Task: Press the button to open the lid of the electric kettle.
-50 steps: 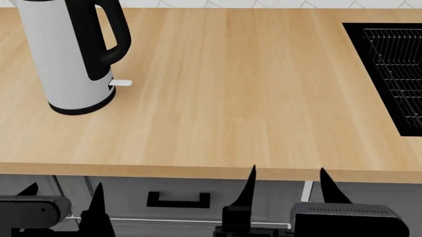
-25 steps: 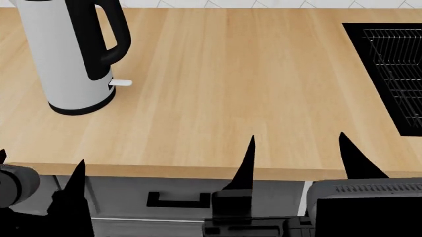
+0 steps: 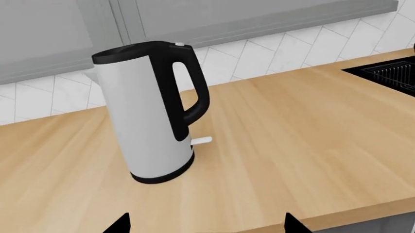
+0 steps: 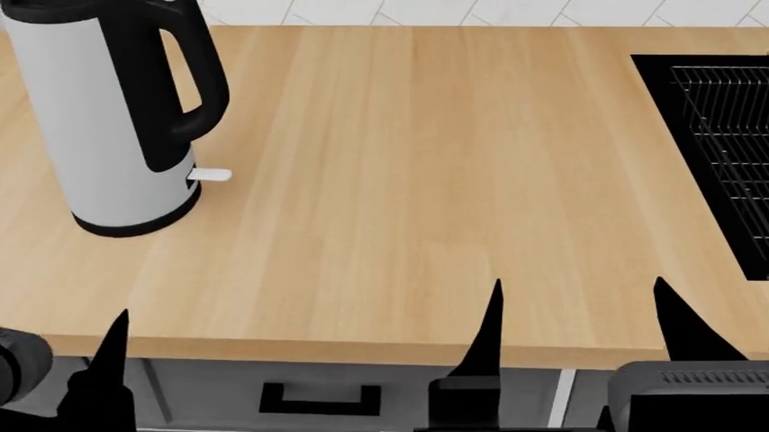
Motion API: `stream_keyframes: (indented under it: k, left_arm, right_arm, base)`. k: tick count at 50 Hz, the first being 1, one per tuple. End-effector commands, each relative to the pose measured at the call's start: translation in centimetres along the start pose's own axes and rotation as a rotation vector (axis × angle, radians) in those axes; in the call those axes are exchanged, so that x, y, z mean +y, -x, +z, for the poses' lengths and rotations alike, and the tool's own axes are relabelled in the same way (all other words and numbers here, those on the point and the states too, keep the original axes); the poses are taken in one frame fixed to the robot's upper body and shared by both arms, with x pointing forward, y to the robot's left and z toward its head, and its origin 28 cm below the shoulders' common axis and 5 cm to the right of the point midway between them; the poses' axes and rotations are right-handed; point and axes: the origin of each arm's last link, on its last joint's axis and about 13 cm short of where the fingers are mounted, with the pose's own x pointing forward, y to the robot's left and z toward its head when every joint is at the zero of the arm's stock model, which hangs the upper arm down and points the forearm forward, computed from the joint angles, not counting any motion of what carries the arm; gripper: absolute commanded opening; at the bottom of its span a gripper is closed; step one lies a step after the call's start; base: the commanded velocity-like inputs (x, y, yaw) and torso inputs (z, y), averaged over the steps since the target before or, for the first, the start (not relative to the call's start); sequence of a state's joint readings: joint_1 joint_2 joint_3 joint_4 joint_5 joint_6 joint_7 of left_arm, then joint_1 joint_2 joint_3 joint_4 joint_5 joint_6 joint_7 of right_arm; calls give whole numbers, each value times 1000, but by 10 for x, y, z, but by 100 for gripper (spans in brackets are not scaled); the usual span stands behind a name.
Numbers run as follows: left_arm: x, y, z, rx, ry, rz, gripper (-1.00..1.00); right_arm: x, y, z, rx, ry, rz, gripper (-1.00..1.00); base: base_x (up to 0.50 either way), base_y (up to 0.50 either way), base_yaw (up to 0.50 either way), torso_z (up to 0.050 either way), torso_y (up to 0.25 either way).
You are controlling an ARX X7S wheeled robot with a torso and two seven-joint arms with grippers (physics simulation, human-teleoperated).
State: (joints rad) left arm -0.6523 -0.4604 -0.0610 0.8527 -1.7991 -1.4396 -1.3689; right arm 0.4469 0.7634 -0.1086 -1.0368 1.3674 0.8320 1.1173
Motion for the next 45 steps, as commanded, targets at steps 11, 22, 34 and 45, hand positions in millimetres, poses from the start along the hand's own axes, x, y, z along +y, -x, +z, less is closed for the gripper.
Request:
stream_keyframes:
  k: [11, 22, 34, 45]
  left_arm:
    - [0, 3, 3, -29, 83, -3, 100]
    - [0, 3, 1, -31, 82, -15, 100]
    - [0, 4, 3, -43, 100, -28, 100]
    - [-1, 6, 3, -42, 84, -32, 100]
  right_arm:
    - [0, -1, 1, -27, 12, 12, 100]
    - [1, -1, 2, -34, 12, 25, 100]
    - [0, 0, 3, -42, 31, 18, 100]
    - [-1, 0, 4, -50, 32, 9, 100]
  base:
    - [462, 0, 0, 0, 0]
    - [466, 0, 0, 0, 0]
    - [463, 0, 0, 0, 1]
    - [75, 0, 0, 0, 1]
